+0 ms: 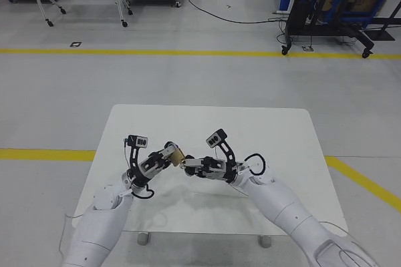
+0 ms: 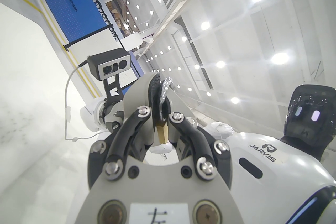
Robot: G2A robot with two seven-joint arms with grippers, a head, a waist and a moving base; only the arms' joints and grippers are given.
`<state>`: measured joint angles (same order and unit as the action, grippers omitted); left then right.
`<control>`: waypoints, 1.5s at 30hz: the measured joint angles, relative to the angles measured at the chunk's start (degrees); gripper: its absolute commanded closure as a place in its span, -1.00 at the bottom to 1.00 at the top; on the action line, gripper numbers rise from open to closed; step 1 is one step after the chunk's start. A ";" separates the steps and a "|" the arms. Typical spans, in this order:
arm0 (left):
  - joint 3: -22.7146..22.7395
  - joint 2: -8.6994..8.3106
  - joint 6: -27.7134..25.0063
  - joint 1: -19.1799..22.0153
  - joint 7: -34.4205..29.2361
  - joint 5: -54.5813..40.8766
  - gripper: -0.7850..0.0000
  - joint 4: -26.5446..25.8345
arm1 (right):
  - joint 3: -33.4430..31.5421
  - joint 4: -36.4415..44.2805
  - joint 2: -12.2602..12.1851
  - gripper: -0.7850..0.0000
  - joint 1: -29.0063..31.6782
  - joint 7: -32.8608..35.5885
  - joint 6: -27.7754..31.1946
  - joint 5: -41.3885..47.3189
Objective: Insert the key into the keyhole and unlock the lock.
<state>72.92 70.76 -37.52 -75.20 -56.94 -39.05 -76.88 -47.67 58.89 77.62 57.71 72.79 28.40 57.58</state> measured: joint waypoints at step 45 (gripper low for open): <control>-4.72 -0.77 9.75 -1.02 21.01 34.92 1.00 -3.71 | -30.30 23.70 -5.09 -1.00 20.45 -17.94 20.93 -33.42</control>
<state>68.20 69.99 -27.77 -76.22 -35.94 -4.14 -80.59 -77.96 82.60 72.53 78.16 54.85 49.33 24.16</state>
